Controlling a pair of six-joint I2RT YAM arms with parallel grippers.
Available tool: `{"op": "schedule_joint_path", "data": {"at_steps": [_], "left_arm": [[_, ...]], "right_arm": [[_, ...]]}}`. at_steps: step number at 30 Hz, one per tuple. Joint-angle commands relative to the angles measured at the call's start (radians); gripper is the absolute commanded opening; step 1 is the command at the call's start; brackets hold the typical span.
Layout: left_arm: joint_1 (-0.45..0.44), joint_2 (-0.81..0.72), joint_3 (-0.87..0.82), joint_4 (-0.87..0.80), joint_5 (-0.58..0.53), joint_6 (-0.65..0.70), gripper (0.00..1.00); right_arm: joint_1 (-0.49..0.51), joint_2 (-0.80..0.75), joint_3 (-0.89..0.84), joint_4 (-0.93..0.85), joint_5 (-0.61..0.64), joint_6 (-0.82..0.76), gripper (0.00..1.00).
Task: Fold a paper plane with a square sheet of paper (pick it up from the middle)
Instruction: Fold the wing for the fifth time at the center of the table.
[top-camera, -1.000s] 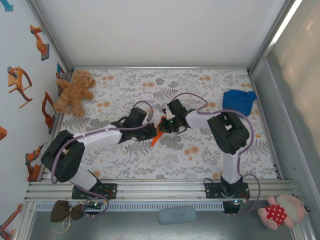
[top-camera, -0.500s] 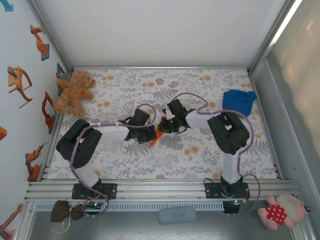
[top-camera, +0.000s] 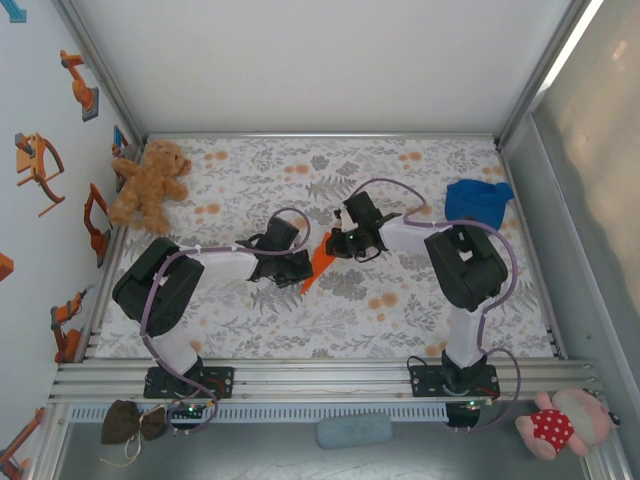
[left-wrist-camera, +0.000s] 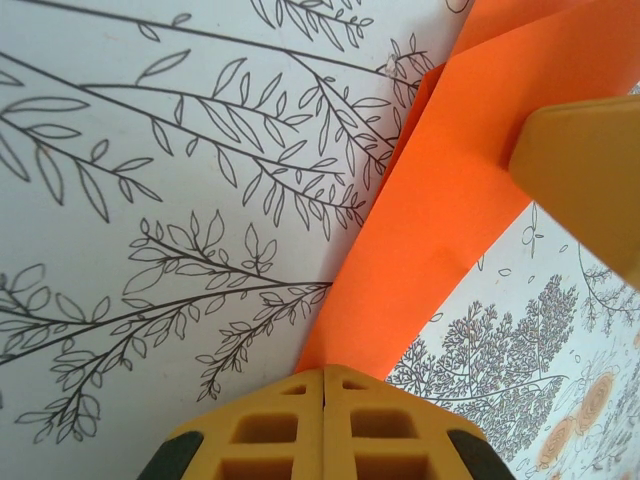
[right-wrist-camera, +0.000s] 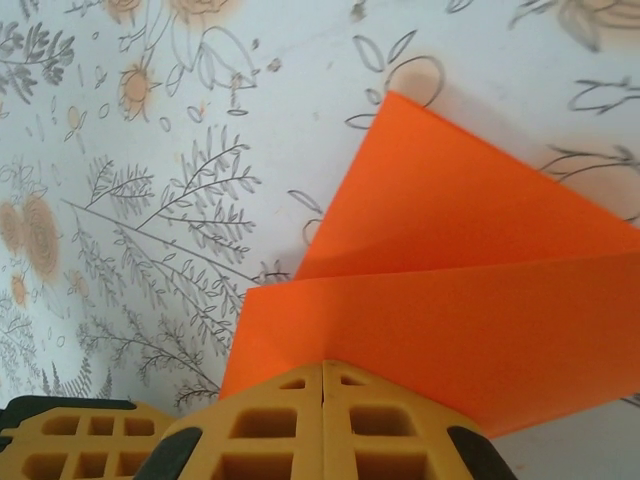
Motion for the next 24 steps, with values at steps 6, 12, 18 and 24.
{"op": "schedule_joint_path", "data": {"at_steps": [6,12,18,24], "left_arm": [[-0.002,0.034,-0.026,-0.069,-0.009,-0.014,0.0],[-0.003,-0.007,0.027,-0.056,0.014,0.028,0.01],[-0.004,0.028,0.105,-0.031,0.039,0.045,0.04],[-0.003,0.121,0.163,-0.063,0.008,0.024,0.04]], "right_arm": [[-0.021,0.037,-0.02,-0.014,0.046,-0.024,0.0],[-0.026,0.05,-0.069,0.007,0.059,-0.022,0.0],[-0.034,0.049,-0.118,0.056,0.05,-0.022,0.0],[-0.04,0.036,-0.129,0.087,0.031,-0.017,0.0]]}}
